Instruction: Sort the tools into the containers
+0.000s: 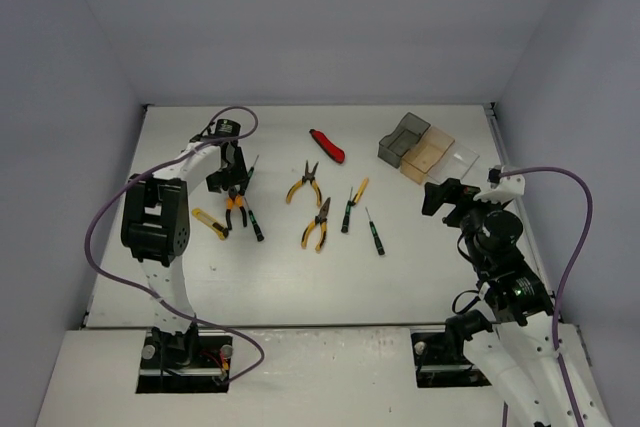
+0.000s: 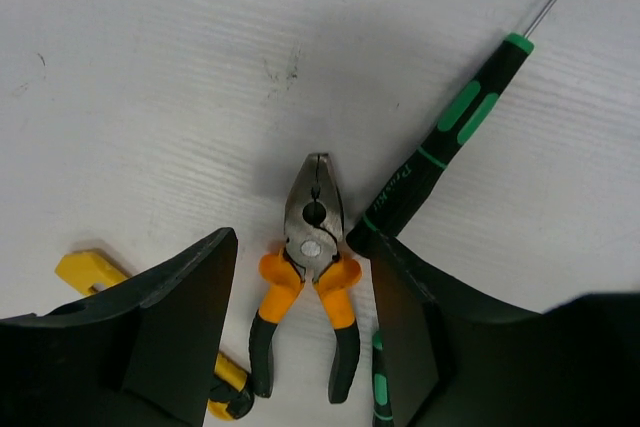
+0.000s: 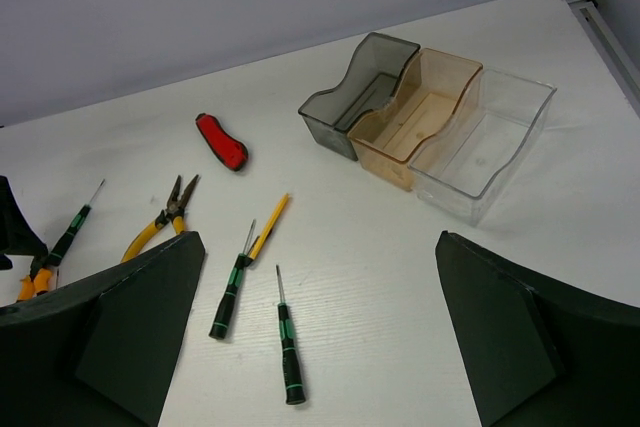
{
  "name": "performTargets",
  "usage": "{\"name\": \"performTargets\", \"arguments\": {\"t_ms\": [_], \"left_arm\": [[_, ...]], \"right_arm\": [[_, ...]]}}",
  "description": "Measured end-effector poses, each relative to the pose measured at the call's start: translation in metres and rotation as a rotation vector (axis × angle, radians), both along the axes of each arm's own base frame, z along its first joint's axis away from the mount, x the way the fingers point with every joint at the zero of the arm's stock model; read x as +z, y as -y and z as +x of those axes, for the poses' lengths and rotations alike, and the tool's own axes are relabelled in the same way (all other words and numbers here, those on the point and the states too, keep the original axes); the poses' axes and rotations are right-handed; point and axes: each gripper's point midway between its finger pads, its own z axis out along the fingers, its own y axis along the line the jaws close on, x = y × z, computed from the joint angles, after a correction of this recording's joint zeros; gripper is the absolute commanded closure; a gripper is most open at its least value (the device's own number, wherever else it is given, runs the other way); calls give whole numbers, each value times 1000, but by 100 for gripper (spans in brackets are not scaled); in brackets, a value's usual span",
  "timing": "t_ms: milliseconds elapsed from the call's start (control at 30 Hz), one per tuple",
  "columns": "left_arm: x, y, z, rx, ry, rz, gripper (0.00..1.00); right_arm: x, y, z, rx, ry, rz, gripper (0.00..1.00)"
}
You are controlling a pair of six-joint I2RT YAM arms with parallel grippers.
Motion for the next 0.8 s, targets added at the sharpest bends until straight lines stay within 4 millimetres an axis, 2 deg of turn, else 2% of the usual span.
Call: {"name": "performTargets", "arguments": {"t_ms": [267, 433, 800], "left_arm": [[-20, -8, 10, 14, -7, 13, 52], [-22, -7, 18, 12, 29, -2, 55], [-23, 0, 11, 21, 49, -29, 55]], "right_arm": [[-2, -3, 0, 17, -7, 0, 0], [-5, -8, 1, 38, -19, -1, 0], [-11, -13, 3, 60, -45, -6, 0]]}}
